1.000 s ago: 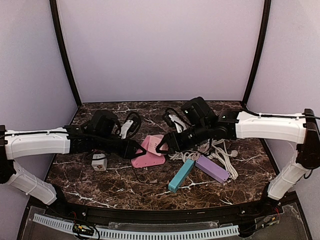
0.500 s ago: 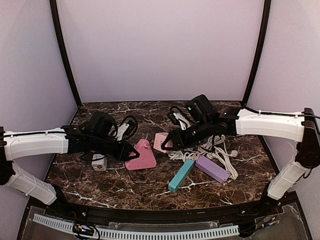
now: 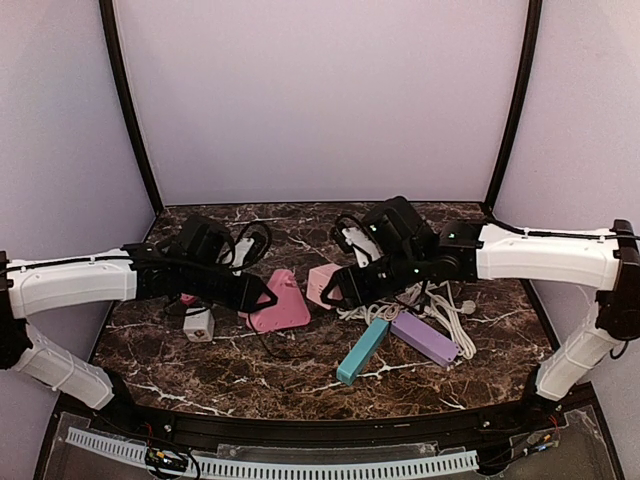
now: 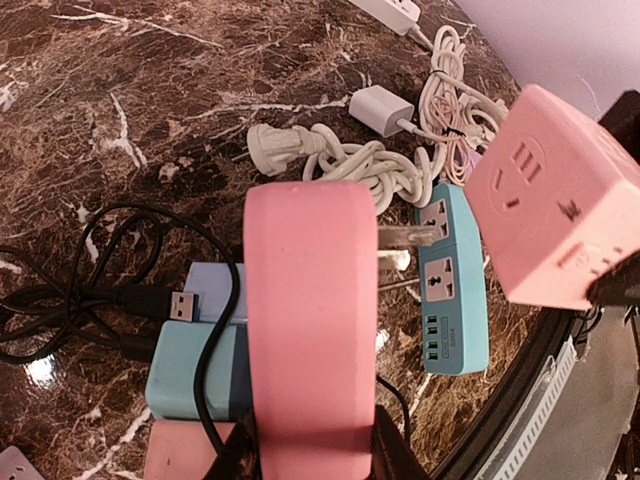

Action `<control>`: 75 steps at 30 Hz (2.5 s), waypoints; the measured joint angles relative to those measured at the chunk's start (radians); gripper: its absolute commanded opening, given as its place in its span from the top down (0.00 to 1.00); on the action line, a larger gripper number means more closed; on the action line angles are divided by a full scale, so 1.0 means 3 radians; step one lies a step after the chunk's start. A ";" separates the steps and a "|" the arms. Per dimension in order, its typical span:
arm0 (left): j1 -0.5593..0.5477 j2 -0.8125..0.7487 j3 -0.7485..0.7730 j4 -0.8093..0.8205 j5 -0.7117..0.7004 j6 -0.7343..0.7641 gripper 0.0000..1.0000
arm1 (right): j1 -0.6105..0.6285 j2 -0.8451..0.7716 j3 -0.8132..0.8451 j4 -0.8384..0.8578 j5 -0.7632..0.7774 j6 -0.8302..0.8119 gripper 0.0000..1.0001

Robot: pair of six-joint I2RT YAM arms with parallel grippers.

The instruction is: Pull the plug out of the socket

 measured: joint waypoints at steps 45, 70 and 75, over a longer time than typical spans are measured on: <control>0.0807 -0.0732 0.0247 -0.0211 0.0116 -0.0443 0.99 | 0.0884 0.2481 0.1710 0.0697 0.0717 -0.0683 0.52; 0.0810 -0.0846 0.0206 -0.0434 -0.0010 -0.0210 0.99 | 0.0903 0.1200 0.0567 0.0839 0.0755 -0.0785 0.01; 0.0785 -0.0814 0.0146 -0.0439 -0.0106 -0.0050 0.99 | 0.0904 0.0525 0.0072 0.0778 0.0919 -0.0487 0.02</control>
